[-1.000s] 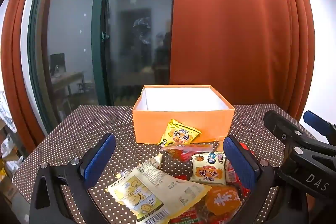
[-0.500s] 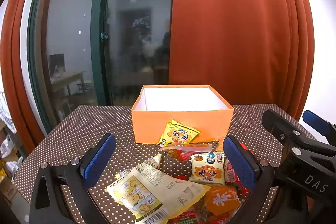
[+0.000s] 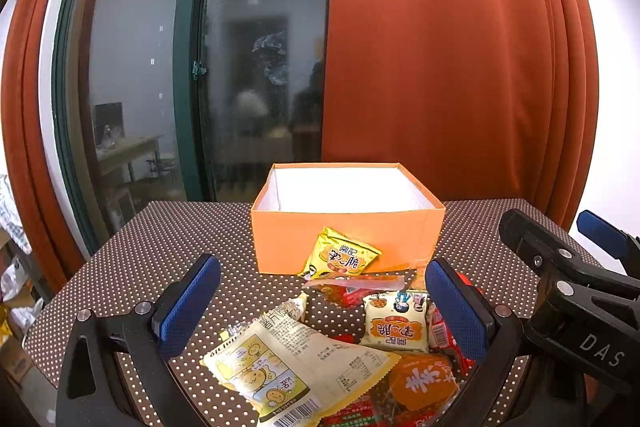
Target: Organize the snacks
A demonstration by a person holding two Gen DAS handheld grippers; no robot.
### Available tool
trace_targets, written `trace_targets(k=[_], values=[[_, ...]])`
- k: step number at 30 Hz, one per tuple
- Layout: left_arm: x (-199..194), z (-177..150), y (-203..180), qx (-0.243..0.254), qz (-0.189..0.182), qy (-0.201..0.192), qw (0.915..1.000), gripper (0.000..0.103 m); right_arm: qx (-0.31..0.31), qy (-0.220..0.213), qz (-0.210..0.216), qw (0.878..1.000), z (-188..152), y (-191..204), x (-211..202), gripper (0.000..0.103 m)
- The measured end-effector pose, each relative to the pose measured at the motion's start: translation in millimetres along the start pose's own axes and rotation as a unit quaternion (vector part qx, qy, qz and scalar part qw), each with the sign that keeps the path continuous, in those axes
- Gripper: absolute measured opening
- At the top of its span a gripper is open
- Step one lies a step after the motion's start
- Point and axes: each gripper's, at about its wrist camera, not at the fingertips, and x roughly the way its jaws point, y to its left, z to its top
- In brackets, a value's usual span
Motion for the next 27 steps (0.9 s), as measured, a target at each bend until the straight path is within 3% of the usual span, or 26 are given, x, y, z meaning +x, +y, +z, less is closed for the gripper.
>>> trace_targets(k=[15,22,27], values=[[9.5,-6.1,1.8,0.000,0.000,0.010,0.9999,0.103,0.000,0.005,0.001,1.000,-1.9,2.0,2.3,0.103],[22.4,-15.3,7.4,-0.003,0.000,0.031,0.9995,0.103,0.001,0.026,0.005,1.000,-11.2,8.6,15.1,0.103],[37.0,-29.3,10.9,0.000,0.003,0.023,0.9997,0.102,-0.005,0.048,0.010,0.999,-21.5,14.6,27.7,0.103]])
